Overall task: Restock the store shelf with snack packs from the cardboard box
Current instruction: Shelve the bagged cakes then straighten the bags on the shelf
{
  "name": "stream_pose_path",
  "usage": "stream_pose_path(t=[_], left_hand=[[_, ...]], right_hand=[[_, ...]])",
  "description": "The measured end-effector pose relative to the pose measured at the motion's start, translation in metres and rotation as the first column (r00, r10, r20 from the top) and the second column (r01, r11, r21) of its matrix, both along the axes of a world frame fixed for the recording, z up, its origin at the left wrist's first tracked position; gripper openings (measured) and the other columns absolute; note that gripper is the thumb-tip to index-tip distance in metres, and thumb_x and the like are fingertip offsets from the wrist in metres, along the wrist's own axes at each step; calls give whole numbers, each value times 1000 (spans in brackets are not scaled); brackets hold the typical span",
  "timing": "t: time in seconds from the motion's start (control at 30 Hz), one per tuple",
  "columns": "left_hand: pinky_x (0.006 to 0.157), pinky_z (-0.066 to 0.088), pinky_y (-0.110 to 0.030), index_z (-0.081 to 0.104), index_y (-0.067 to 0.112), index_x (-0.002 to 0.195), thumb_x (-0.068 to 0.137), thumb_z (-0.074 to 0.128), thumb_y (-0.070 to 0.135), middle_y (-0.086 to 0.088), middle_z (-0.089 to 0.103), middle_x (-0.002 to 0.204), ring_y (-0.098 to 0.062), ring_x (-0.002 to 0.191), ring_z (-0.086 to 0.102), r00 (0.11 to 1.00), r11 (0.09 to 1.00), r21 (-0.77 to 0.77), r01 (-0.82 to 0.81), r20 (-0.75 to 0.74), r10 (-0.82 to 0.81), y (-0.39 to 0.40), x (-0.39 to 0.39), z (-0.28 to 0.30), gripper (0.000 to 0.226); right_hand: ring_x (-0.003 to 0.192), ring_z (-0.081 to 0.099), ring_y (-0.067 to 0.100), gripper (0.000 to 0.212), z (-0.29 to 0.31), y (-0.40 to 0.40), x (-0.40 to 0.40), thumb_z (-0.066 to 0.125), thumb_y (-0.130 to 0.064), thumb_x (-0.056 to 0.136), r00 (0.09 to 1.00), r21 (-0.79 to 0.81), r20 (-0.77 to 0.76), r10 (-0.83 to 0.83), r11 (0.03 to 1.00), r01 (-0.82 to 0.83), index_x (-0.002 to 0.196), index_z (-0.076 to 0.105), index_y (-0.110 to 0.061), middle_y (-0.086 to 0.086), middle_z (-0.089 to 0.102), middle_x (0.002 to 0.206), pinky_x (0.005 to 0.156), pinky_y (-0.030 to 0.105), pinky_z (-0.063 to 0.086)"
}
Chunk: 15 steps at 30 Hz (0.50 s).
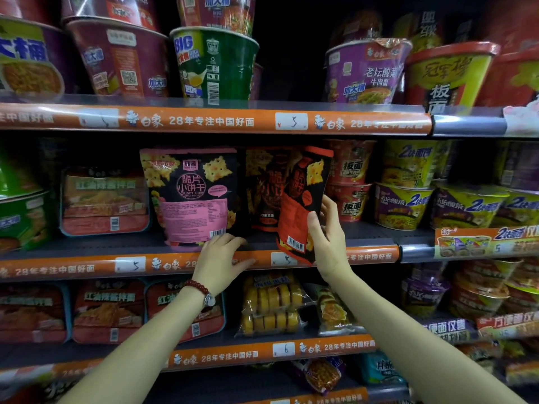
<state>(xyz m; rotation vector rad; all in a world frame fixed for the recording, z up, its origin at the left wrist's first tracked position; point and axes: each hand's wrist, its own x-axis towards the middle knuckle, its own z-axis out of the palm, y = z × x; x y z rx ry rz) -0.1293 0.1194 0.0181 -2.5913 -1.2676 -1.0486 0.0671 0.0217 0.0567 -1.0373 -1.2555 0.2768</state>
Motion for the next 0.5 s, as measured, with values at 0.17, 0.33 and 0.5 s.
stream_pose_path(t=[0.17, 0.33, 0.5], left_hand=[[92, 36, -31, 61, 23, 116, 81, 65, 46, 3, 59, 113, -19, 108, 51, 1000, 1000, 5, -9, -4, 9, 0, 0, 0, 42], [94, 35, -30, 60, 24, 118, 82, 63, 47, 5, 58, 115, -17, 109, 50, 1000, 1000, -11, 1, -12, -1, 1, -1, 1, 43], [93, 33, -28, 59, 26, 119, 82, 61, 51, 7, 57, 116, -15, 110, 48, 1000, 1000, -13, -1, -19, 1, 3, -1, 0, 44]], right_hand=[[113, 53, -12, 25, 11, 1, -11, 39, -36, 102, 997, 1, -37, 69, 998, -69, 118, 45, -53, -35, 59, 115, 89, 8, 42], [81, 56, -9, 24, 27, 8, -12, 34, -27, 105, 987, 115, -29, -158, 980, 160, 117, 55, -26, -18, 60, 89, 73, 11, 40], [87, 55, -10, 19, 27, 15, -2, 36, -25, 104, 969, 137, -9, -246, 960, 245, 113, 54, -25, -18, 58, 94, 78, 11, 39]])
